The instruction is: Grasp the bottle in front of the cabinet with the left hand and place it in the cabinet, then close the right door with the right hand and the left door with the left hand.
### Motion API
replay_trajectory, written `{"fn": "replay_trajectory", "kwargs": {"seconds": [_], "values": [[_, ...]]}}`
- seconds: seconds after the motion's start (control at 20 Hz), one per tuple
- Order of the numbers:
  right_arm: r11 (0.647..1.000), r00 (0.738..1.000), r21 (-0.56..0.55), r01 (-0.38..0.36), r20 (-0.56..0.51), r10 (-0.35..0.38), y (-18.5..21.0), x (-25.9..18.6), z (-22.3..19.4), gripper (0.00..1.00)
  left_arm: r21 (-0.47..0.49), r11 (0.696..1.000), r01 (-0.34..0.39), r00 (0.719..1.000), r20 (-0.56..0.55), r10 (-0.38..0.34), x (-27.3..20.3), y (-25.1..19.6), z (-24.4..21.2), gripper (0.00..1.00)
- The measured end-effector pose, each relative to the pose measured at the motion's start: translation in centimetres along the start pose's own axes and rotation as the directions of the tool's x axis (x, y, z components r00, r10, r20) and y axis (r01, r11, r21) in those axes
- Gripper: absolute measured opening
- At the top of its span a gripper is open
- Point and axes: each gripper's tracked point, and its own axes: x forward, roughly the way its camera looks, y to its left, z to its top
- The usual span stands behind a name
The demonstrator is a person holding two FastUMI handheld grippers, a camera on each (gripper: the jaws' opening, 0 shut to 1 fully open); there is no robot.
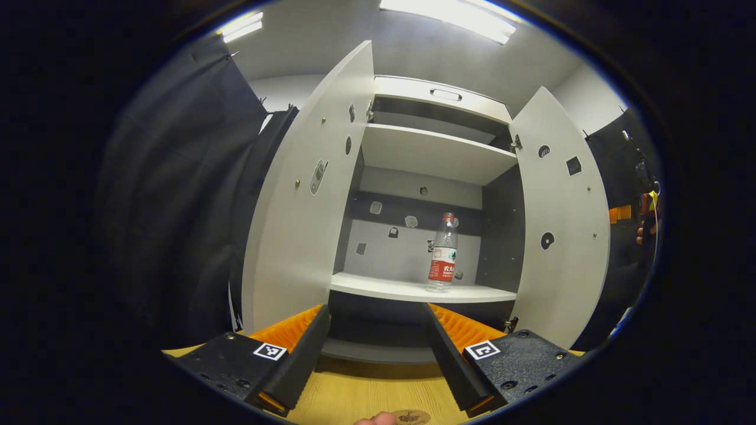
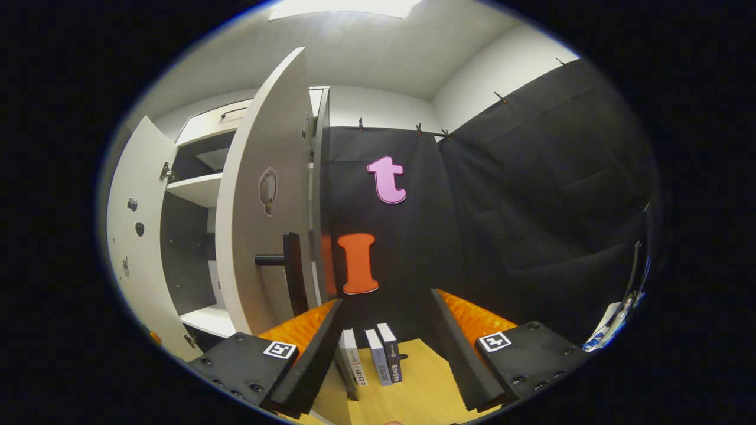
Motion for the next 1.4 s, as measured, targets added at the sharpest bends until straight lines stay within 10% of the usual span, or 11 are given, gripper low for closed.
{"fn": "replay_trajectory", "kwargs": {"seconds": [1.4], "values": [[0.956, 0.95, -0.006, -0.293, -0.112, 0.29, 16.2, 0.2, -3.8, 0.96, 0.015, 0.999, -0.033, 0.999, -0.005, 0.033, -1.5, 0.7, 0.2, 0.95]]}}
